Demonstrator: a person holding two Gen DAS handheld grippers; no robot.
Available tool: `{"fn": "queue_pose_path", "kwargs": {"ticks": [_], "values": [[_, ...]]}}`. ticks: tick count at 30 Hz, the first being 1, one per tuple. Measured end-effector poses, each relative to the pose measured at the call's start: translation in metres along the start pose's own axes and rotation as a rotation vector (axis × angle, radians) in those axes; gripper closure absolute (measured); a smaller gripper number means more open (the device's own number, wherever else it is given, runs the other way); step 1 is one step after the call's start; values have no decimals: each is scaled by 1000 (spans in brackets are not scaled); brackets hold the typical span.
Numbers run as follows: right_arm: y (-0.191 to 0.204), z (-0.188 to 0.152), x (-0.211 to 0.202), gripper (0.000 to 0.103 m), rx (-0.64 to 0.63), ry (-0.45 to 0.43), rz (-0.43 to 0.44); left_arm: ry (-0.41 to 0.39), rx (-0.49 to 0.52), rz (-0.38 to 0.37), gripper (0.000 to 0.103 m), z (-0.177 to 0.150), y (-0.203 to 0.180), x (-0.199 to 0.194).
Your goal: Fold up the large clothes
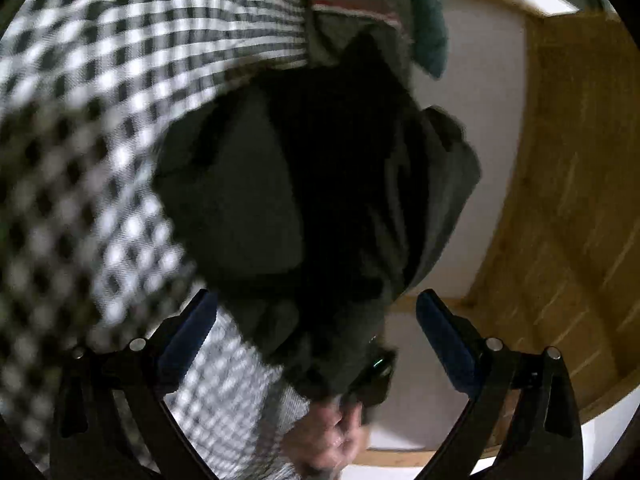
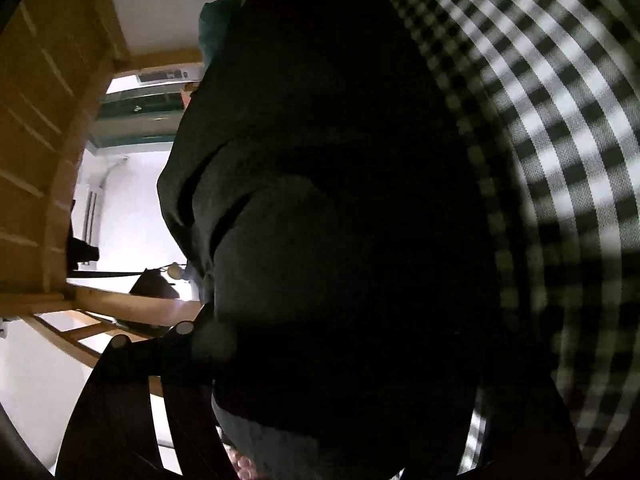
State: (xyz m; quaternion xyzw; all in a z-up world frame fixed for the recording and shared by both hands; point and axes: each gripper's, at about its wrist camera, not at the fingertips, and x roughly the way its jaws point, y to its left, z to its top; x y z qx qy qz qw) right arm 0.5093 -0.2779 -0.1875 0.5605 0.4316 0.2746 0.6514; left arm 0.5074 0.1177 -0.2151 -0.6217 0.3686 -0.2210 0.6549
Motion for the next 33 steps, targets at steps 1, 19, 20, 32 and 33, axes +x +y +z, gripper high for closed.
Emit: {"fn": "queue_pose_path", "kwargs": {"ticks": [1,19,20,32,33], "values": [[1,-3,1,34,1,2,2,-42,-23,-16,5,2,3,1],[-4,-20,-8,34,13,-21,27,-116,-147,49,5,3,11,16],[-6,-19,-8,34,13,-18,32,-114,-153,22,5,5,9,20],[-6,-16,-6,33,-6,-2,9,-153,-101,-73,5,0,1,25],[-6,-16,-5,33,-6,0,9,-169,-122,-130,5,0,8,25]]}}
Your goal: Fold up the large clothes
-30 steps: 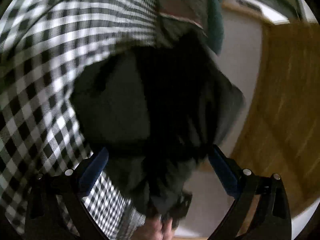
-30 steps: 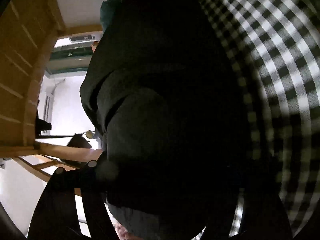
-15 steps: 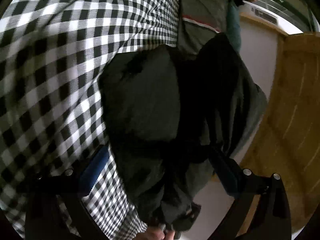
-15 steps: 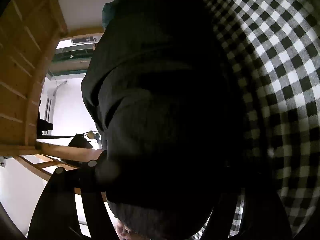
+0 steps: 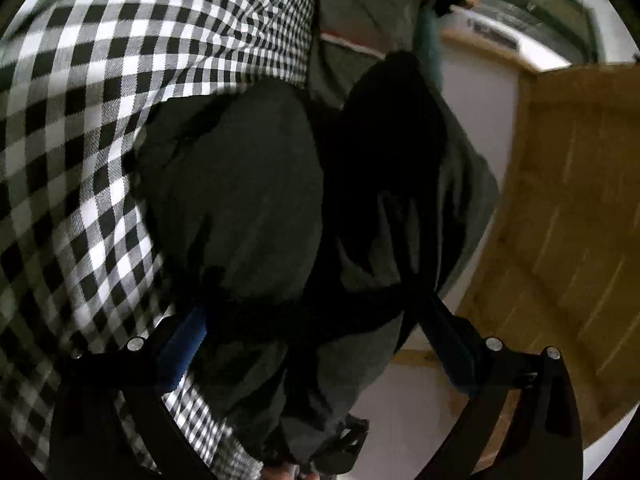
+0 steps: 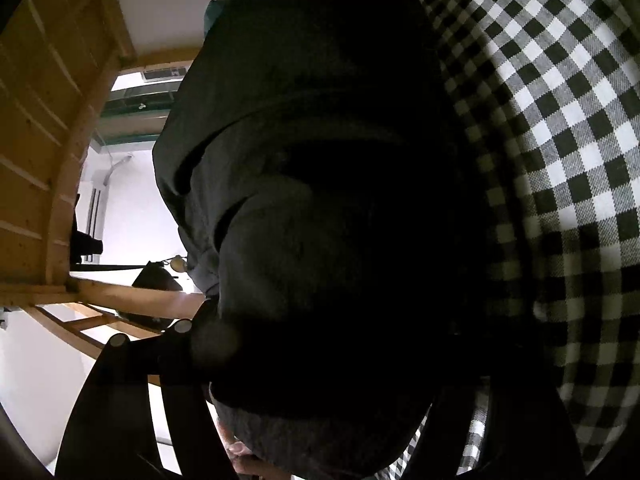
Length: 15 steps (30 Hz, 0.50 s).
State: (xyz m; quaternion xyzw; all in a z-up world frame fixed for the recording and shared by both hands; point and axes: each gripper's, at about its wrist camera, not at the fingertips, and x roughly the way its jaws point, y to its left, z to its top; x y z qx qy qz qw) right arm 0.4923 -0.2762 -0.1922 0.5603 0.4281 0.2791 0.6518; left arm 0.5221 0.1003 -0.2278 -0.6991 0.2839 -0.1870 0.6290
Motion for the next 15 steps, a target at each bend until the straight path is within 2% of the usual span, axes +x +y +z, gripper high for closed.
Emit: {"fn": "queue_pose_path", "kwargs": {"ticks": [3,5,8,9,11,14,15], "values": [[-2,1,1,33,5,9,6,3,-47,-143,5,4,15,-3],[-3,2,2,32,6,14,7,20,2,-163,5,2,13,-5],[-1,2,3,32,-15,24,-2,25,189,-21,5,-7,-12,2],[0,2,3,32,-23,29,-7,27,271,76,5,-12,-23,10],[1,2,4,32,-34,36,-15,25,313,148,5,-13,-30,20],[1,2,6,32,-37,43,-18,41,268,133,8,-2,-26,30],[2,3,7,32,-36,43,-19,45,266,132,18,1,-25,31]]}}
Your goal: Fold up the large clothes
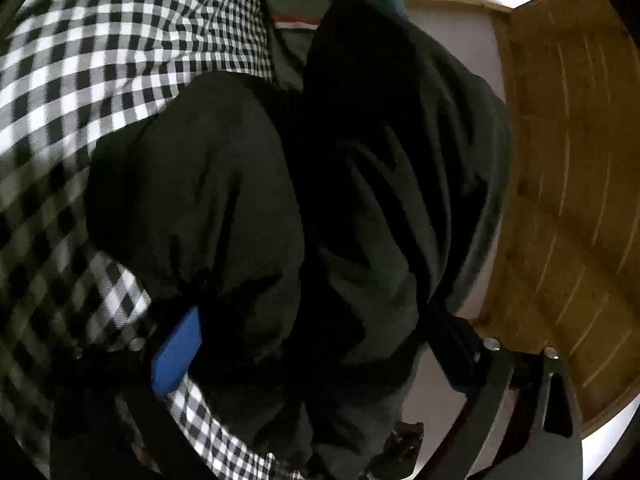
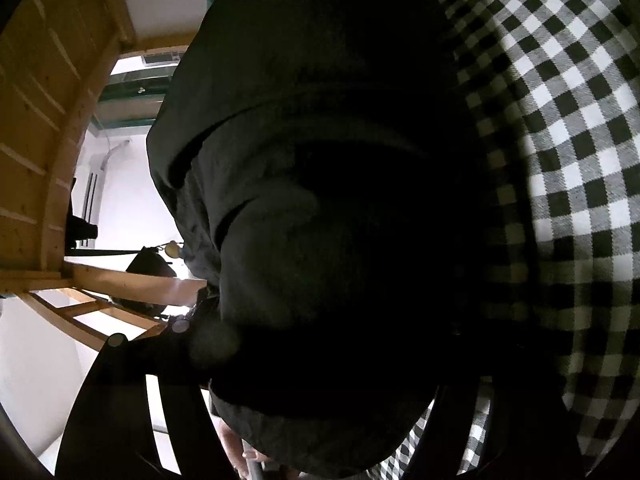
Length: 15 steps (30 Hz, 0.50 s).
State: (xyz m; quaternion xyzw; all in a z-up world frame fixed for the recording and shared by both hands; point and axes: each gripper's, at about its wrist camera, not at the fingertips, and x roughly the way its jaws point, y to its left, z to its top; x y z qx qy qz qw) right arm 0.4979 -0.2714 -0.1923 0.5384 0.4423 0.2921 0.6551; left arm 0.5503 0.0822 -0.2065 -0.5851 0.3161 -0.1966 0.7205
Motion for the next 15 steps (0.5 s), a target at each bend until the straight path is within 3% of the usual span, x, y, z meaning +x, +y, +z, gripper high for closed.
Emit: {"fn": "queue_pose_path", "kwargs": {"ticks": [1,3,7,13,14,15], "values": [[1,1,1,32,2,-3,-2,5,-4,-2,31,1,2,-2],[7,-1,1,36,-25,-5,-18,24,-31,-37,43,1,8,-10],[22,-15,-10,39,-66,-1,-27,66,-68,-83,56,-10,7,-31],[23,-61,-96,40,-63,-42,-16,230,-23,-111,61,-84,-17,-59],[16,-71,-113,40,-54,-45,-26,245,-24,-91,59,-99,-15,-60],[5,-78,-124,38,-39,-41,-32,252,-24,-76,46,-109,-12,-58]]}}
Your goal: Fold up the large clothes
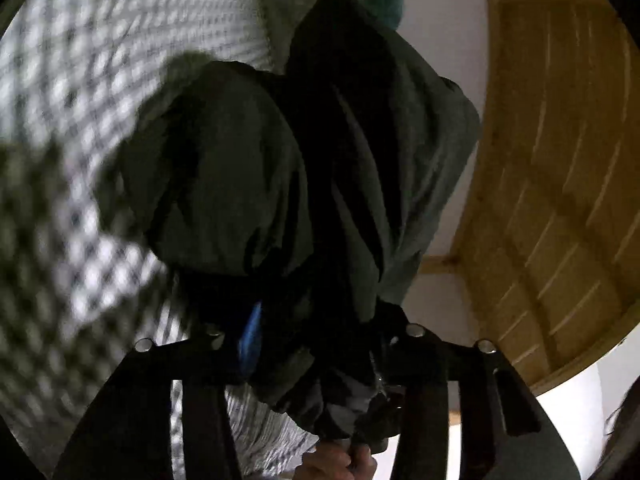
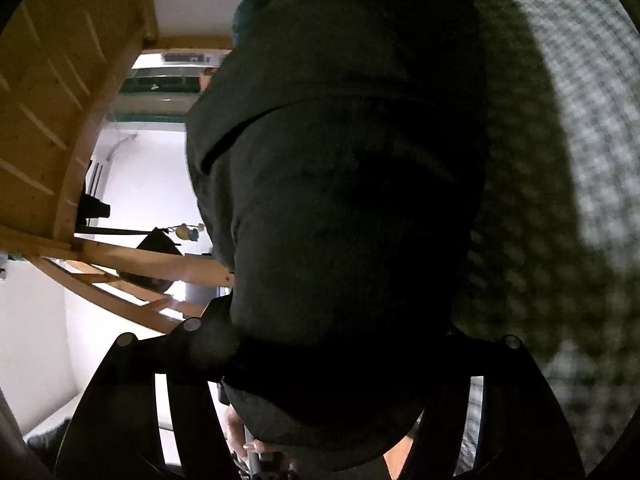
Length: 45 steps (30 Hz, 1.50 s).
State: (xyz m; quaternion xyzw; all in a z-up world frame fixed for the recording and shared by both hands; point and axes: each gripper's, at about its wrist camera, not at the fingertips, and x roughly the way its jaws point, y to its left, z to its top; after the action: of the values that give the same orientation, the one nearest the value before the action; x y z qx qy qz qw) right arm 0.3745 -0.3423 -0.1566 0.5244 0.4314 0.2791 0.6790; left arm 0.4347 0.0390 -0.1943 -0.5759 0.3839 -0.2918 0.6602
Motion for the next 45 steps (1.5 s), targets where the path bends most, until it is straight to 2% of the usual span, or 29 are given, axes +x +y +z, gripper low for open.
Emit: {"fn": "queue_pose_path", "kwargs": {"ticks": [1,2,3,4,8,9,10,11,12,13,17,21,24,29,33,35,36,37,39,40,41,45], "values": [[-11,-3,-5,36,23,4,2,10,-2,16,28,-7,6,5],[-29,-5,-8,30,81,4,11,23,-12,26,20,-9,12,11],[-40,-7,-5,24,108,8,39,4,-25,-10,7,-8,17,15],[-43,-7,-1,22,102,6,45,-16,-26,-37,5,-8,17,15],[-36,-2,8,22,93,-79,47,-21,-38,-1,5,9,10,30],[-36,0,10,26,102,-93,46,1,-13,14,8,10,6,32],[-33,1,11,31,100,-102,45,2,7,34,29,8,2,31],[-30,1,10,37,89,-110,45,-8,16,38,37,9,-1,29],[-25,0,7,40,77,-120,44,-3,-3,-2,48,7,0,26],[-18,-2,4,41,66,-125,39,2,-11,-24,54,6,-2,23],[7,-8,-18,42,7,-141,50,20,31,-60,59,-11,-24,12],[-9,-9,-43,42,23,-166,62,55,68,-56,60,-35,-28,24],[-3,-2,-57,42,-7,-184,64,41,117,-78,61,-42,-41,35],[37,39,-90,43,-112,-207,94,31,237,-144,70,-54,-97,60],[68,79,-109,44,-175,-219,70,32,223,-185,74,-67,-117,85],[55,88,-120,43,-140,-176,46,26,225,-148,69,-72,-108,97],[46,90,-121,41,-128,-150,48,22,213,-117,51,-80,-101,92],[26,89,-119,37,-116,-101,55,32,200,-82,26,-86,-90,96],[-1,89,-105,16,-50,-45,43,51,198,-3,5,-85,-77,118],[-18,90,-96,10,-11,-26,27,39,168,34,5,-86,-70,123],[-24,89,-87,2,-1,-26,25,-6,114,33,5,-91,-61,122],[-43,93,-70,2,69,-63,79,-137,-33,38,5,-100,-53,114]]}}
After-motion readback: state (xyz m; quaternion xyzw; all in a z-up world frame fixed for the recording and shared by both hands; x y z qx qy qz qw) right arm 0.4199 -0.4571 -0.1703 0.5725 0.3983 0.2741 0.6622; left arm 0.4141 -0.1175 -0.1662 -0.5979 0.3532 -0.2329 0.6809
